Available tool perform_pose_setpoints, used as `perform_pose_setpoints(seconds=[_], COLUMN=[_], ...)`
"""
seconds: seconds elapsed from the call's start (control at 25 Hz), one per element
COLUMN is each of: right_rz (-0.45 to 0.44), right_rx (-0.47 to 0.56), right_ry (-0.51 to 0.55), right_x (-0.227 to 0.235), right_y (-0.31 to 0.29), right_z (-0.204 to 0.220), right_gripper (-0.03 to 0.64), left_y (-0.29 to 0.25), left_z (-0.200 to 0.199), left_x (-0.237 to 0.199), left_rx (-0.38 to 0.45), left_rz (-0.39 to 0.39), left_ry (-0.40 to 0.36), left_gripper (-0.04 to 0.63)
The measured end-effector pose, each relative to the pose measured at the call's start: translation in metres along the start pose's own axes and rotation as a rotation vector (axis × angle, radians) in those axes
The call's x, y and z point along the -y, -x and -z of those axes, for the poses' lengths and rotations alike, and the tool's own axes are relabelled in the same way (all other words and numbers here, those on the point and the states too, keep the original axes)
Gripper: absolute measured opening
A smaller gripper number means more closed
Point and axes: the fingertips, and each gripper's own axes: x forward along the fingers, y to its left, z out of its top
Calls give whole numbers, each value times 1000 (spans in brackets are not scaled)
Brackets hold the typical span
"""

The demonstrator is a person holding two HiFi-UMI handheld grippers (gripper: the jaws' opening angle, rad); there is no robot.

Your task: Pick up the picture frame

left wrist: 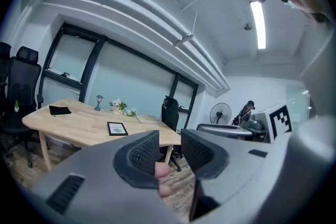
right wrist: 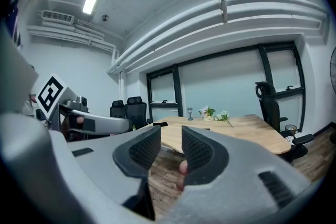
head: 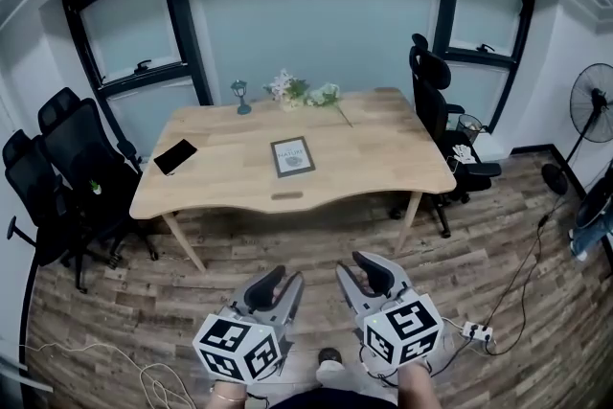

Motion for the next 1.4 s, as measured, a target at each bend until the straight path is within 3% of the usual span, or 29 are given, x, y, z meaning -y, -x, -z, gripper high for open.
perform_pose_setpoints(seconds=[0.76, 1.4], right_rz=[-38, -51], right_rx=[4, 12], right_ry=[37, 43], right_x=[75, 104], right_y=[-60, -114], right_z=[-16, -17], right_gripper=[97, 97], left_y=[-81, -118], left_z=[-24, -28], left_x=[-29, -66], left_rx=[10, -13], left_rz=[-86, -131], left_ry=[20, 17], left_gripper=[127, 127])
